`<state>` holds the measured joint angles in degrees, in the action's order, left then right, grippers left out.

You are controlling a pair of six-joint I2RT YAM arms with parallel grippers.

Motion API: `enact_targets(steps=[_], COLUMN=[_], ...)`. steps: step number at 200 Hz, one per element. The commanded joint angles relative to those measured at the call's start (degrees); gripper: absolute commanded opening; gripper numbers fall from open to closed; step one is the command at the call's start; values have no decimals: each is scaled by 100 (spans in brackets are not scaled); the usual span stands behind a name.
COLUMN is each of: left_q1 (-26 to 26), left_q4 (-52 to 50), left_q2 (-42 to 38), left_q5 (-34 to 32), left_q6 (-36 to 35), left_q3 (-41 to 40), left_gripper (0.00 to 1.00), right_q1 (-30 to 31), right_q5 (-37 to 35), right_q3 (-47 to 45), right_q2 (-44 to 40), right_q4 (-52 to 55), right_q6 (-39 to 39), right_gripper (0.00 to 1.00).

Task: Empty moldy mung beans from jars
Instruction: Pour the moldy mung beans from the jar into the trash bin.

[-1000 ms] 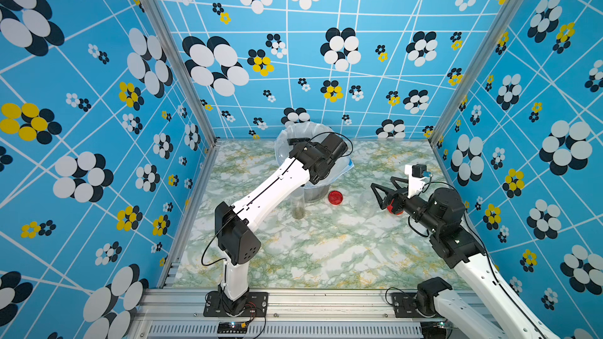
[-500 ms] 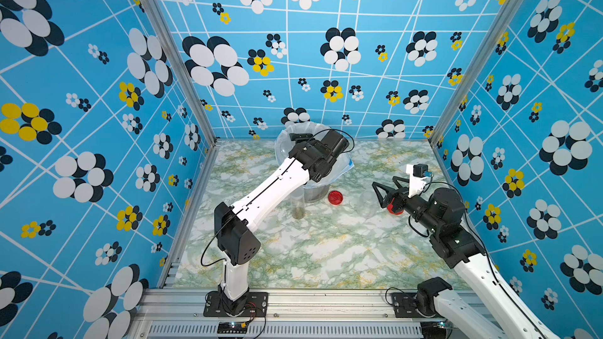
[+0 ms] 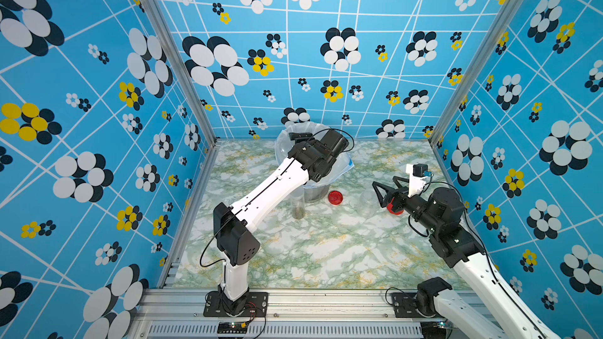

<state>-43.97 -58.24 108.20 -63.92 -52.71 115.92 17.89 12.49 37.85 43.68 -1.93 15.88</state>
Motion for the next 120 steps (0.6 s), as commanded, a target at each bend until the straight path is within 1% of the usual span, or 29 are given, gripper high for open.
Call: enact_targets(steps=[1, 36, 57, 84, 113, 120], left_q1=[-55, -85, -88, -85, -20, -3], left_q4=[-30, -218, -580, -1212, -1536, -1605], left_q2=[-201, -368, -370, -357, -260, -231], left_q5=[-107, 86, 372, 1052, 1162, 1222], left_q6=[113, 326, 704, 1360, 1523, 1716], left_q3=[-35, 46, 205, 507, 392, 342], left_gripper=[69, 69, 69, 69, 69, 69], right_q1=[39, 37, 39, 39, 37, 37], right_q5=[-54, -72, -80, -97, -115, -115], right_q3=[-111, -111, -127, -130, -152, -152], right_q2=[2, -3, 0, -10, -9, -15], right_q4=[35, 35, 34, 42, 37, 35], right_q6=[75, 75, 83, 77, 82, 95], right_gripper=[99, 99, 99, 99, 99, 99])
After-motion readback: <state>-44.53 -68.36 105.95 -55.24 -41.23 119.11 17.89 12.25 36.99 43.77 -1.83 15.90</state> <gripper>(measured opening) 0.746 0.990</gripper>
